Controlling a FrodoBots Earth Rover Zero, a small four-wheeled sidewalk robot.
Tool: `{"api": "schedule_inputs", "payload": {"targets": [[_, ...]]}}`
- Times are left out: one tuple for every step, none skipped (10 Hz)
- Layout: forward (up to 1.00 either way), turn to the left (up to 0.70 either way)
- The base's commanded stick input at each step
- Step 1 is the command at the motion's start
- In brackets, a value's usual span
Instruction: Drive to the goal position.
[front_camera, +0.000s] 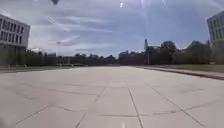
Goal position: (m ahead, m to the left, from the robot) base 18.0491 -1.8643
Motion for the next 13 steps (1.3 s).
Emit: {"api": "schedule_inputs", "payload": {"targets": [[0.5,0.0],[0.5,0.0],[0.5,0.0],[0.5,0.0],[0.5,0.0],[0.5,0.0],[0.5,0.0],[0.5,0.0],[0.5,0.0],[0.5,0.0],[0.5,0.0],[0.5,0.0],[0.5,0.0]]}}
